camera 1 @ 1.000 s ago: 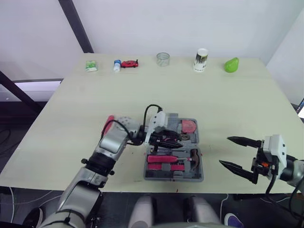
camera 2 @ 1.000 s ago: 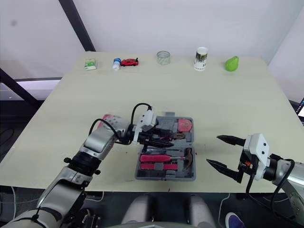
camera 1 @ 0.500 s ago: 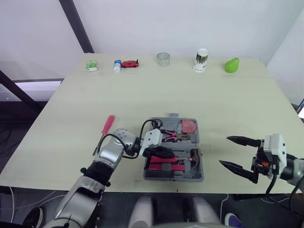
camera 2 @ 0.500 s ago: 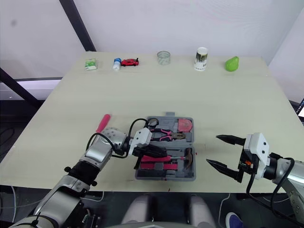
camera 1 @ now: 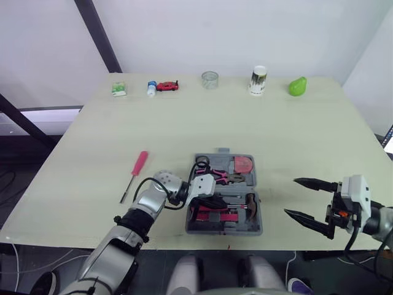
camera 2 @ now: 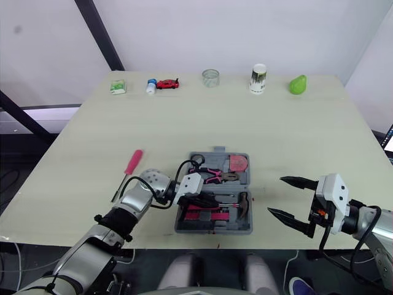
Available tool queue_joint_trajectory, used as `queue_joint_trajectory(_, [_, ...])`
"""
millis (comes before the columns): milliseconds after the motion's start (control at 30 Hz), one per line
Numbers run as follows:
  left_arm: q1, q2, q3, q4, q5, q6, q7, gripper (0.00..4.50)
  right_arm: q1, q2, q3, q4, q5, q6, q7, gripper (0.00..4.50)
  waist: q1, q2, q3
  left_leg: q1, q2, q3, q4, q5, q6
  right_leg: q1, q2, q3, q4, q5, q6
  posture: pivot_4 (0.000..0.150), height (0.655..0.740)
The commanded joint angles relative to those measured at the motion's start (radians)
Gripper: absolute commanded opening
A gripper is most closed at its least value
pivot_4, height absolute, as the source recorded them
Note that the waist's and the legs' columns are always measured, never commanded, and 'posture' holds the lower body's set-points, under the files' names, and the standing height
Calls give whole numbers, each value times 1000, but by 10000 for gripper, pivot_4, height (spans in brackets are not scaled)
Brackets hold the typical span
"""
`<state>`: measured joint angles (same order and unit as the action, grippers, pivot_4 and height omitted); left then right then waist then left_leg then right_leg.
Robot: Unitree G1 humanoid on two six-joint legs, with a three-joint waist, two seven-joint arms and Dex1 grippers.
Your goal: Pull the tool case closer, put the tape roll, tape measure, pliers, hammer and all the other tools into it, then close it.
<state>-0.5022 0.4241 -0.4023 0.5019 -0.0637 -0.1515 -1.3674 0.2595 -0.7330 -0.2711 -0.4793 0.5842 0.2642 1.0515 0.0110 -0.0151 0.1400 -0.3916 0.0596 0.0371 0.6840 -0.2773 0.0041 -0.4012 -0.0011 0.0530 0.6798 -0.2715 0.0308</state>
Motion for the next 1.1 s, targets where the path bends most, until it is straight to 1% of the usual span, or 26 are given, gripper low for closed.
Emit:
queue_joint_trajectory(33, [51, -9, 6, -7, -3, 58, 21, 905, 0, 1, -17, -8, 11, -21, 5, 45000, 0, 1, -1, 1, 0, 0, 0, 0, 0, 1, 0, 0, 0, 0, 0, 1500, 7400])
queue_joint_trajectory(100, [60, -18, 59, -84, -82, 120, 21, 905, -2, 7, -16, 2, 12, -25, 4, 45000, 0, 1, -1, 3, 0, 0, 0, 0, 0, 3, 0, 0, 0, 0, 0, 1500, 7400])
queue_joint_trajectory(200, [77, -14, 147, -237, -202, 254, 46, 905, -6, 29, -19, 37, 13, -41, -3, 45000, 0, 0, 1, 1, 0, -1, 0, 0, 0, 2, 0, -1, -1, 0, 0, 1500, 7400])
queue_joint_trajectory(333, [136, 36, 283, -414, -336, 405, 109, 905, 12, 55, -30, 106, -24, -100, 2, 45000, 1, 0, 1, -3, 0, -3, 1, 0, 0, -1, 0, -2, 0, 0, 0, 1500, 7400])
queue_joint_trajectory(433, [190, 87, 381, -476, -385, 464, 165, 905, 19, 81, -53, 150, -17, -124, -12, 45000, -5, 1, 1, -2, 0, -2, 0, 0, 0, -1, 0, -2, 0, 0, 0, 1500, 7400])
queue_joint_trajectory(533, [282, 171, 506, -482, -392, 458, 208, 905, 26, 109, -96, 186, 12, -125, -36, 45000, -15, 1, 1, -2, 1, -2, -1, 0, 0, -1, 0, -2, 0, 0, 0, 1500, 7400])
queue_joint_trajectory(600, [369, 224, 596, -465, -392, 428, 225, 5952, 47, 111, -118, 207, -1, -144, -29, 45000, -24, 1, 1, -1, 1, -2, -1, 0, 0, -1, 0, -2, 0, 0, 0, 1500, 7400])
queue_joint_trajectory(633, [393, 235, 620, -463, -396, 420, 233, 9355, 53, 110, -123, 212, -2, -148, -27, 45000, -24, 1, 1, -1, 2, -2, -1, 0, 0, -1, 0, -2, 0, 0, -1, 1500, 7400])
queue_joint_trajectory(733, [530, 278, 746, -431, -388, 361, 254, 23519, 74, 121, -155, 231, -4, -167, -40, 45000, -22, 1, 2, -1, 2, -1, -2, 0, 0, -1, -1, -2, -1, 0, -1, 1500, 7400])
queue_joint_trajectory(800, [608, 298, 817, -417, -381, 332, 265, 31004, 92, 122, -173, 257, -17, -191, -38, 45000, -23, 1, 2, -1, 2, 1, -2, 0, 0, -1, -1, -1, -1, 0, -1, 1500, 7400])
queue_joint_trajectory(833, [643, 303, 852, -420, -387, 328, 274, 35496, 102, 121, -181, 271, -20, -202, -33, 45000, -19, -1, 3, -1, 3, 1, -2, 0, 0, -1, -1, -1, -1, -1, -1, 1500, 7400])
queue_joint_trajectory(867, [678, 304, 893, -423, -398, 328, 287, 41545, 112, 121, -192, 284, -21, -210, -31, 45000, -17, -1, 3, -1, 3, 1, -2, 0, 0, -1, -2, -2, -1, -1, -1, 1500, 7400])
queue_joint_trajectory(933, [745, 305, 965, -423, -411, 320, 296, 44086, 129, 119, -210, 306, -22, -223, -24, 45000, -18, -1, 3, -1, 4, 3, -2, -1, 0, -2, -2, -1, -1, -2, -3, 1500, 7400])
queue_joint_trajectory(1033, [822, 304, 1029, -410, -417, 307, 295, 44086, 147, 110, -231, 345, -28, -240, -11, 45000, -22, -2, 3, 0, 4, 4, -3, -1, 0, -2, -2, 0, -1, -2, -3, 1500, 7400])
queue_joint_trajectory(1100, [841, 311, 1062, -369, -419, 294, 296, 44086, 153, 102, -242, 371, -32, -251, -2, 45000, -23, -2, 3, 0, 4, 5, -3, -1, 0, -2, -2, 0, -2, -2, -3, 1500, 7400])
